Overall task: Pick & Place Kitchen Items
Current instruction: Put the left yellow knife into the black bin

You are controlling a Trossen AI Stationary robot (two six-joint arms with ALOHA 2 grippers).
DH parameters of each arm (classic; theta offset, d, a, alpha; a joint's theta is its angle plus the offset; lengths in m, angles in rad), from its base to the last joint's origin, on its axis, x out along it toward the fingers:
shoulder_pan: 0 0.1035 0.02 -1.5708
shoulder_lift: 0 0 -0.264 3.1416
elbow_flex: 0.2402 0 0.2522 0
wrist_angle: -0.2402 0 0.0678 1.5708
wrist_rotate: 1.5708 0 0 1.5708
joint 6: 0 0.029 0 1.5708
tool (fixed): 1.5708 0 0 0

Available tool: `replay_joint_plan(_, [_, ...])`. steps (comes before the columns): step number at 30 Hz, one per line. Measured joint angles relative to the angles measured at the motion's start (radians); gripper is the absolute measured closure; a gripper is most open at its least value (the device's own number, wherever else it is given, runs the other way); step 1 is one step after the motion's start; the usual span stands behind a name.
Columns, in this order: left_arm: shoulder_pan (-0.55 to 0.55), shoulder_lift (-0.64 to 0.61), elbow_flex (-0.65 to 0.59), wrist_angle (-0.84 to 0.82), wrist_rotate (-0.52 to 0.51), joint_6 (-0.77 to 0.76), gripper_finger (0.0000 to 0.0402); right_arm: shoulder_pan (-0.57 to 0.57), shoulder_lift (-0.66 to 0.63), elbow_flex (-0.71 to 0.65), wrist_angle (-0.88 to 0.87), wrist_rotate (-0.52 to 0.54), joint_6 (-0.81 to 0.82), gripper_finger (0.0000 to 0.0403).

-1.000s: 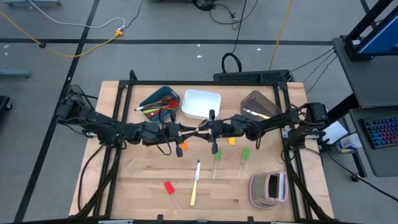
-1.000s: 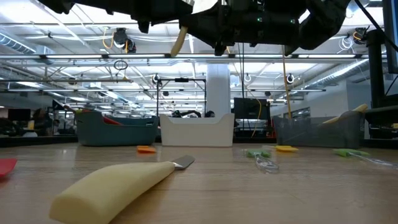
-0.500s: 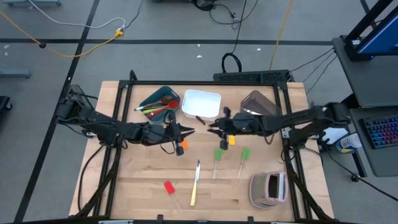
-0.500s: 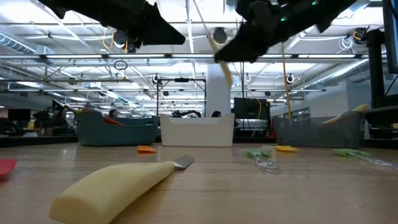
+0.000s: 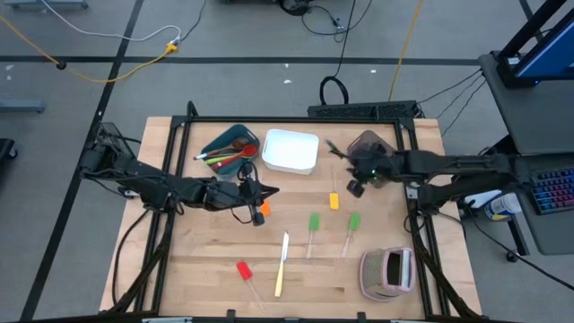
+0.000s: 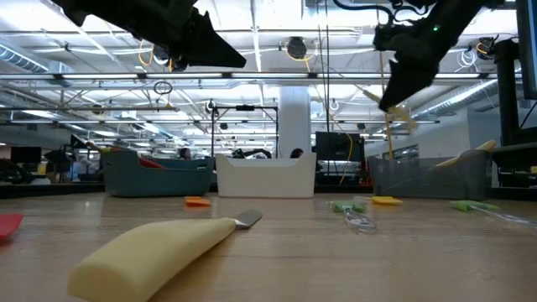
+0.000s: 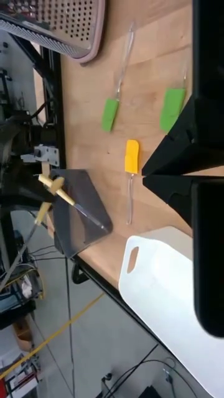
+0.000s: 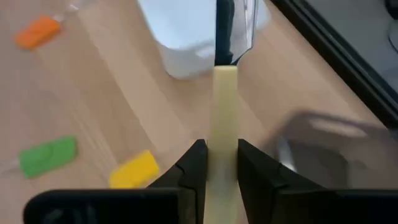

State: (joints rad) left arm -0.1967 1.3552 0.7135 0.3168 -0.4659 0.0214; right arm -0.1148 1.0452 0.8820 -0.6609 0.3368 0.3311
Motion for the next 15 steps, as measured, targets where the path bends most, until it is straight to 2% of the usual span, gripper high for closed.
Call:
replay_joint_plan(5, [0.007, 0.000, 0.000, 0.000, -0.007, 0.001, 0.0380, -0.077, 0.006, 0.145, -0.376, -0.004, 0.101, 0.0345])
replay_joint_plan(8, [0.011, 0.000, 0.000, 0.001, -0.008, 0.001, 0.0379, -0.140, 0.033, 0.222, -0.584, -0.067, 0.159, 0.0344])
replay_joint_plan(15, [0.032, 0.000, 0.000, 0.002, -0.008, 0.000, 0.0378, -0.251, 0.096, 0.205, -0.845, -0.176, 0.190, 0.0344])
